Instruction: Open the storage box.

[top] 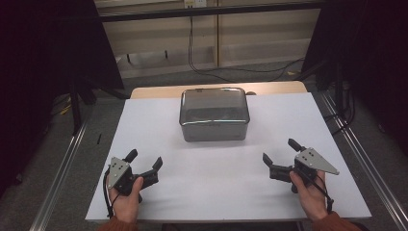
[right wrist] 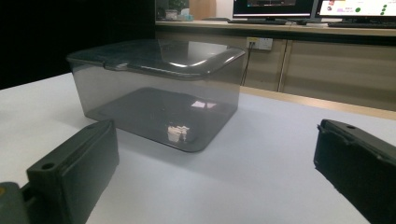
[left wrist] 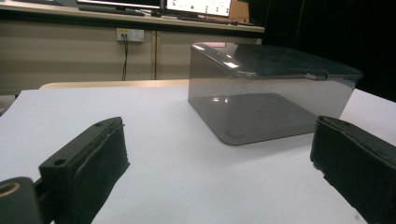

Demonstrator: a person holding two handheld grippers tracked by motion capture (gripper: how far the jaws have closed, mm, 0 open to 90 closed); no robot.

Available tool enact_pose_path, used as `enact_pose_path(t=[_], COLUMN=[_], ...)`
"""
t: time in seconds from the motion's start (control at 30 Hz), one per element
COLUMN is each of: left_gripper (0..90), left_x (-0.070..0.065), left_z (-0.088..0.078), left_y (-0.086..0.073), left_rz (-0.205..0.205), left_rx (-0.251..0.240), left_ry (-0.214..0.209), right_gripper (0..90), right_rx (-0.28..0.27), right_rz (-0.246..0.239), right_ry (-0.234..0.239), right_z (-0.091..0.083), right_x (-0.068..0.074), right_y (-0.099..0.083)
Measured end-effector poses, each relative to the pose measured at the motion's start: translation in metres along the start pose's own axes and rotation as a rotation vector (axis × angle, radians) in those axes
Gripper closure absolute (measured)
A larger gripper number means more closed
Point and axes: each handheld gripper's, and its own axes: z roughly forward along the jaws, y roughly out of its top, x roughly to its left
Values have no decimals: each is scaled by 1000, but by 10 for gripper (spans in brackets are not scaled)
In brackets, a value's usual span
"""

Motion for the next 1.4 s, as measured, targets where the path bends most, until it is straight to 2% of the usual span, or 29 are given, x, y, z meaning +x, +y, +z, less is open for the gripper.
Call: enact_pose_path(t=[0.63,0.87,0.93,1.23,1.4], left_gripper=[36,36,36,37,37], left_x=[-3,-3,-3,-3,-2], left_z=[1,1,1,1,1], left_y=[1,1,1,1,0], left_rz=[8,7,9,12,7], left_rx=[-3,-3,-4,-2,-5], left_ry=[-8,-15,-17,-17,-17], right_gripper=[0,0,0,0,0], right_rx=[-17,-6,15,27,14], right_rz=[-24,-35,-44,-75,-84], right_ry=[69,103,107,127,144], right_z=[26,35,39,54,65], right_x=[25,32,34,44,48], right_y=[9,14,15,25,32])
